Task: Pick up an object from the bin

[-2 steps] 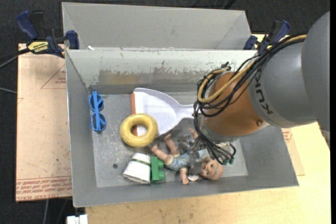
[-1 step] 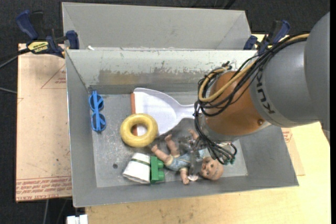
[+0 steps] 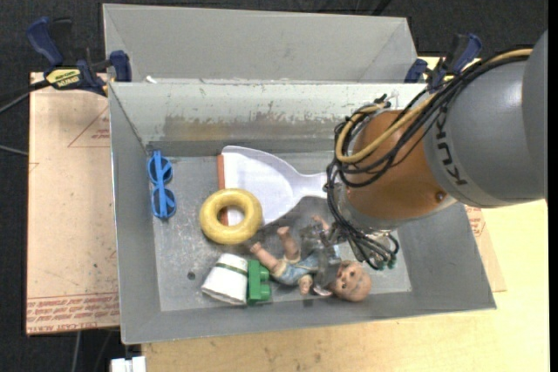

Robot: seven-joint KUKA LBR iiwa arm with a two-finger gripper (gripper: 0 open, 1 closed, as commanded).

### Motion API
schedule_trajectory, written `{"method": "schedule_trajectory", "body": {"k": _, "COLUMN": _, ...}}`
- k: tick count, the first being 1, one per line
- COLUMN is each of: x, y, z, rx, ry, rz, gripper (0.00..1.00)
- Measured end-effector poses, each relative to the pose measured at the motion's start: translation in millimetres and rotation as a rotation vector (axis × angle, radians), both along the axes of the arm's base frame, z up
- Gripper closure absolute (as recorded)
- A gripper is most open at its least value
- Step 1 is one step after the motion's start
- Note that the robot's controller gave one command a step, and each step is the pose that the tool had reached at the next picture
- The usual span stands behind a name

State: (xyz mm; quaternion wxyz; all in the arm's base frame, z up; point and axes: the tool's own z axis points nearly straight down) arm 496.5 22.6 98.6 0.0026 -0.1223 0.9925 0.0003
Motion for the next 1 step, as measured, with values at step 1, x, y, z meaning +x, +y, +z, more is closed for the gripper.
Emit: {"method": "schedule_trajectory", "body": {"k": 1, "x": -0.3, "y": 1.0, "z": 21.5, "rx": 0.001, "ry": 0.001, "rz": 0.001, "gripper": 1.0}}
